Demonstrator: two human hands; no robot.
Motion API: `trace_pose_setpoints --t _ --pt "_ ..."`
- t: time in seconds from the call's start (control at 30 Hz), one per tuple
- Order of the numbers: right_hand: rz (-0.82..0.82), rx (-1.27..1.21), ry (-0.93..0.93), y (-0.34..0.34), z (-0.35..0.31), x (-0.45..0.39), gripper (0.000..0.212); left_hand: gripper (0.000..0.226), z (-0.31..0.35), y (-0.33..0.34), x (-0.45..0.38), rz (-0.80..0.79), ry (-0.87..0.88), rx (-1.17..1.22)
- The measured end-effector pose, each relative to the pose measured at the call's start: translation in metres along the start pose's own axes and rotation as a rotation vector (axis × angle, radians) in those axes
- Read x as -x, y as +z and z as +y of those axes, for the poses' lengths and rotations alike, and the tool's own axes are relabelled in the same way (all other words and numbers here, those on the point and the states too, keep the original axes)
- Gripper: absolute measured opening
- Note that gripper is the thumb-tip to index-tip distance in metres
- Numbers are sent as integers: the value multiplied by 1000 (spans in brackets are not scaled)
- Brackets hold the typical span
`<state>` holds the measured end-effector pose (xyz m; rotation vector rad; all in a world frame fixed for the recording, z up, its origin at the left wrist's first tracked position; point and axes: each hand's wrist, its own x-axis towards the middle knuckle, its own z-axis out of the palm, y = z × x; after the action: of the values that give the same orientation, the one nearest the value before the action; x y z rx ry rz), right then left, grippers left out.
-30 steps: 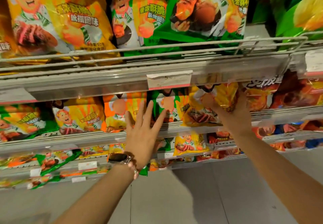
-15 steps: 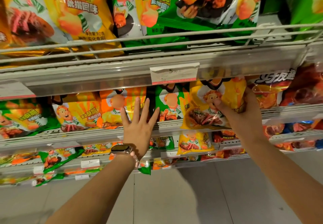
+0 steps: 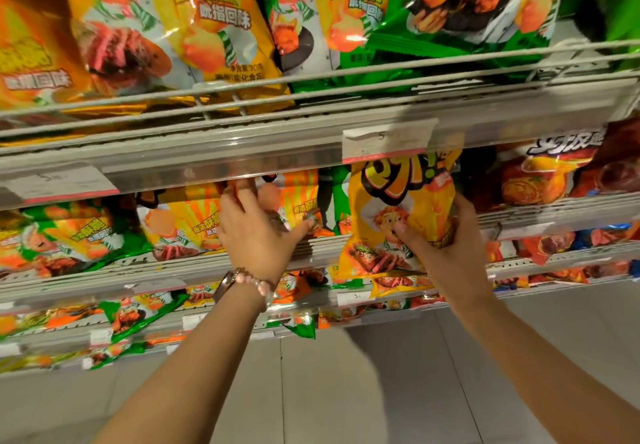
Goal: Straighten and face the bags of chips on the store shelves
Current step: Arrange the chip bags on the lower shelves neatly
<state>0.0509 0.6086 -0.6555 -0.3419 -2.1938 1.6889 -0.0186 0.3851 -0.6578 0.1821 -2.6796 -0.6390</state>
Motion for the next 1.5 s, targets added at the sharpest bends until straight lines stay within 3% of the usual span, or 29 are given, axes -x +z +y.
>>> trace_pose_setpoints --t 0.37,0.63,0.9,1.0,1.2,1.5 --pt "46 105 -11 6 -3 6 77 62 16 -17 1 21 -49 274" --pt "20 134 0 17 -22 17 81 100 -25 -72 37 -51 4 374" --pt "-117 177 -23 76 -46 6 62 99 -91 -100 52 -29 -28 355" --pt "-86 191 -34 101 -47 -3 75 96 -103 -106 55 -3 -21 344" --pt "-132 232 -40 136 -40 -17 80 94 -129 -111 59 80 16 313" --pt "-166 309 -11 150 -33 -23 87 93 -139 -115 60 41 -12 318"
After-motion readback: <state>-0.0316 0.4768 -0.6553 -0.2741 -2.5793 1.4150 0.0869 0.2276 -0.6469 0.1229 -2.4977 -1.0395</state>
